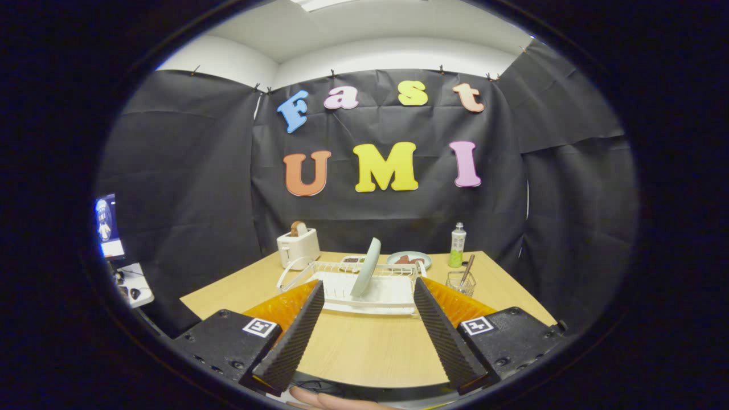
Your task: Take the plate from the dish rack, then take the spoon from the basket and place it into the plate.
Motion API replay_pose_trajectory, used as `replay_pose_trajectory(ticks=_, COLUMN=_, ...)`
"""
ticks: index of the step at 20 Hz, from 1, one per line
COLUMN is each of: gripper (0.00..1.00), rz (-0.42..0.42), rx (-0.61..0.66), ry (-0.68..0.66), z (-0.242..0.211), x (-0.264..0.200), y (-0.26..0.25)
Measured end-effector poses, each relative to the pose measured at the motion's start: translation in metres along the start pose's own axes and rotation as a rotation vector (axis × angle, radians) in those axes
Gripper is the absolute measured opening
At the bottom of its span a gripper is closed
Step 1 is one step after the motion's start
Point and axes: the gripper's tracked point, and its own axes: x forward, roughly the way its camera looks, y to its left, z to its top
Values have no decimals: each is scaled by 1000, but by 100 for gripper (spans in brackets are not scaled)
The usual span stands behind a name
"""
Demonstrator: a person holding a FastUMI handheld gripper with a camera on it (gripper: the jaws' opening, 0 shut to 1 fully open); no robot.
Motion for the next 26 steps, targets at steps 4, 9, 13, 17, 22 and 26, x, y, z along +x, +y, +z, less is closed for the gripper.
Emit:
replay_pose_trajectory(ticks=4, gripper=100, rz=-8, rx=2, ry=-2, z=7, x=11, y=-3)
replay_pose_trajectory(ticks=9, gripper=100, rz=10, rx=3, ry=48, z=20, x=49, y=-4)
replay_pose_trajectory(ticks=13, gripper=100, rz=0, rx=-2, ry=152, z=28, x=101, y=-7)
replay_pose_trajectory(ticks=17, gripper=100, rz=21, rx=3, ry=315, z=35, x=162, y=7)
replay_pose_trajectory(ticks=22, gripper=100, rz=24, rx=20, ry=474, z=47, x=231, y=18)
replay_pose_trajectory(ticks=26, gripper=100, rz=25, rx=-6, ry=578, z=48, x=273, y=35)
